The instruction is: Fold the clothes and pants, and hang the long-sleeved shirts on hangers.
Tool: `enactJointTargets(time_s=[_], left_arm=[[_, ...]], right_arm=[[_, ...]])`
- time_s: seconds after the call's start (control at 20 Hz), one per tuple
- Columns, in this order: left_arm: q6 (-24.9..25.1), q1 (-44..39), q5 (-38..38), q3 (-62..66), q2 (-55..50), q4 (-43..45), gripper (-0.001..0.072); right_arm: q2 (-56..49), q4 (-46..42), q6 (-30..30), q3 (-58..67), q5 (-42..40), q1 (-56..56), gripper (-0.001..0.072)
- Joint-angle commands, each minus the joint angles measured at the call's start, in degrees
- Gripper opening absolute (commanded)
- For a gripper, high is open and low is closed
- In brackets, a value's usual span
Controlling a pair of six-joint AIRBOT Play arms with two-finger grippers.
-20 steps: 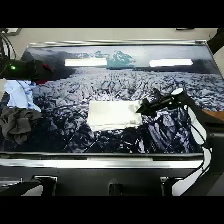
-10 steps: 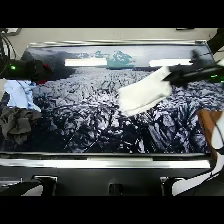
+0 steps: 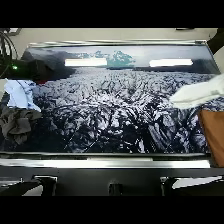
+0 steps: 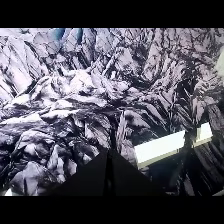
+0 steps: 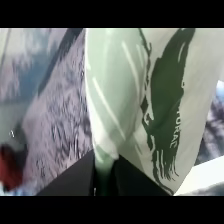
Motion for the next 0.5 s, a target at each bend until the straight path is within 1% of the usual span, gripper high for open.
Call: enactJointTargets(time_s=[0.0,0.1,0.25,0.35,0.45], left_arm=[[0.0,-0.76,1.66,0.04,0.02,-0.04,0.002],[0.0,-0.87,1.68,0.04,0.02,-0.04,0.002],[-0.02,-0.85,1.7,0.04,0.04,-0.04,0.002],[-0.02,-0.85,1.7,0.04,0.04,-0.04,0.002],[-0.07,-0.85,1.66,0.04,0.04,-0.07,0.002]], right_arm=[[0.22,0.09,3.37,0.31,-3.52,-6.93,0.0043],[0.59,-0.44,3.37,0.31,-3.1,-8.9,0.0043],[1.07,-1.22,5.05,0.31,2.23,-11.67,0.0043],[1.6,-6.43,6.49,0.31,4.79,-13.38,0.0043],[2.29,-14.64,9.31,0.17,6.05,-14.56,0.0044]])
